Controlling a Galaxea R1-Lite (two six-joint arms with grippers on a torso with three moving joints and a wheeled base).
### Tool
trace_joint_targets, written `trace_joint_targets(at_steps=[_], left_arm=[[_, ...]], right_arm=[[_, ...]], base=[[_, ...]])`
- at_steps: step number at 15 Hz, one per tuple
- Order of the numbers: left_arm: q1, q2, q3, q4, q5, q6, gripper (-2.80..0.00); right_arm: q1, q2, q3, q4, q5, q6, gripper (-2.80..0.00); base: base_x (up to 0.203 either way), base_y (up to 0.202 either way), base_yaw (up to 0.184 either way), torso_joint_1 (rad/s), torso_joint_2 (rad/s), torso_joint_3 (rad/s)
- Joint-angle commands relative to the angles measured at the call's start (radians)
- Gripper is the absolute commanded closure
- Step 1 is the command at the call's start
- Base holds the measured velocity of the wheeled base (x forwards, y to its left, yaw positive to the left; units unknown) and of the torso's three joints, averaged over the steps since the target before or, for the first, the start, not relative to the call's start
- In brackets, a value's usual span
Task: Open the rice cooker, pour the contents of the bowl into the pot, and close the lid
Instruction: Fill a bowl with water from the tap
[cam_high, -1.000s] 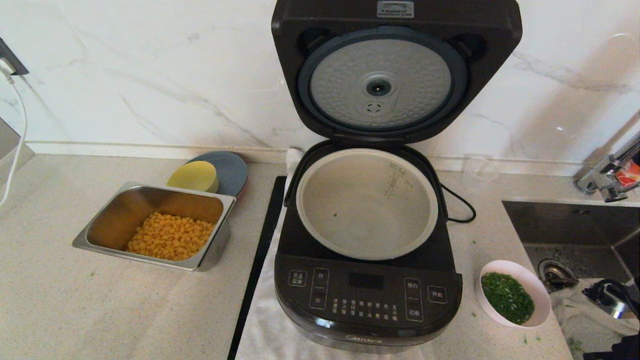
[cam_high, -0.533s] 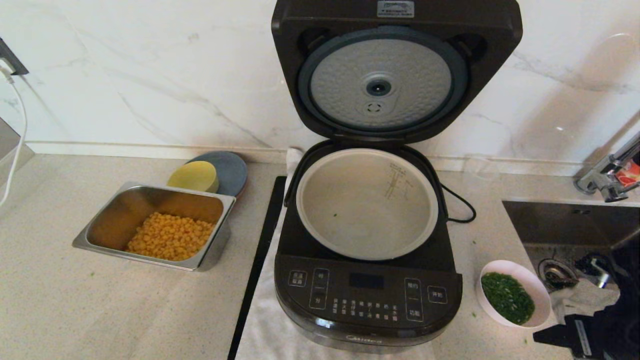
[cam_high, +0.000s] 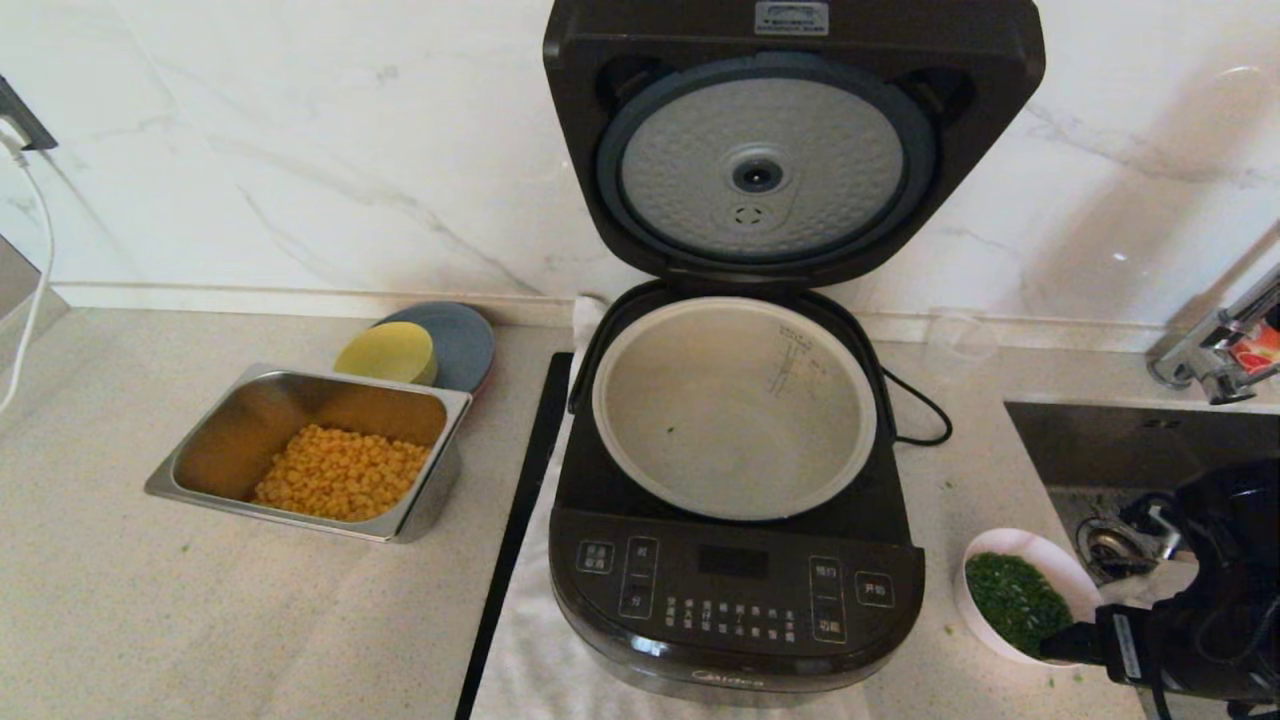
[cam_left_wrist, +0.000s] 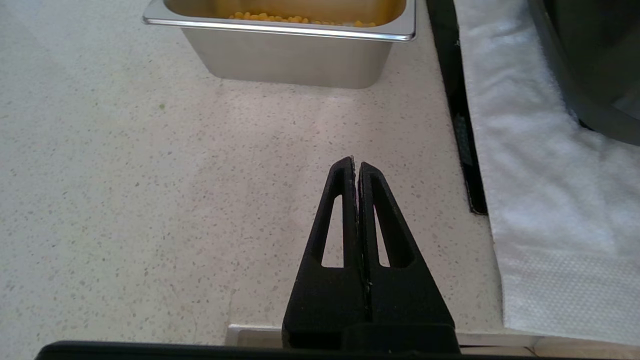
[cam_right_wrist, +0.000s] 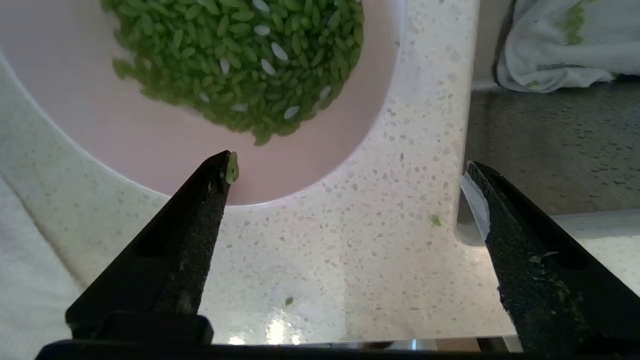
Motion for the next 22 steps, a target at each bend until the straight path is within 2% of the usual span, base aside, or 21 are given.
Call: trace_joint_targets(at_steps=[1,5,10,17,18,22], left_arm=[[0.0,-0.001,0.0,0.0,-0.001,0.0,0.0],[0.0,-0.001,0.0,0.0,-0.001,0.0,0.0],[0.0,-0.001,0.0,0.0,-0.001,0.0,0.0],[0.0,-0.001,0.0,0.0,-0.001,0.0,0.0],[0.0,-0.001,0.0,0.0,-0.001,0.0,0.0],[0.0,-0.001,0.0,0.0,-0.001,0.0,0.0]], right_arm=[[-0.017,0.026,-0.015,-0.009,0.002,0.003,-2.8],[-0.043,0.064,-0.046,-0.012,0.002,0.002,-2.8],[-0.124,0.11,-0.076,-0.015,0.007,0.0,-2.8],[-0.126,0.156,-0.066,-0.054,0.009,0.0,-2.8],[-0.126,0.157,-0.066,-0.056,0.01,0.0,0.0],[-0.124,0.164,-0.07,-0.056,0.011,0.001,0.0]], base=[[0.0,0.0,0.0,0.0,0.0,0.0],[0.0,0.0,0.0,0.0,0.0,0.0],[0.0,0.0,0.0,0.0,0.0,0.0],[0.0,0.0,0.0,0.0,0.0,0.0],[0.0,0.0,0.0,0.0,0.0,0.0],[0.0,0.0,0.0,0.0,0.0,0.0]])
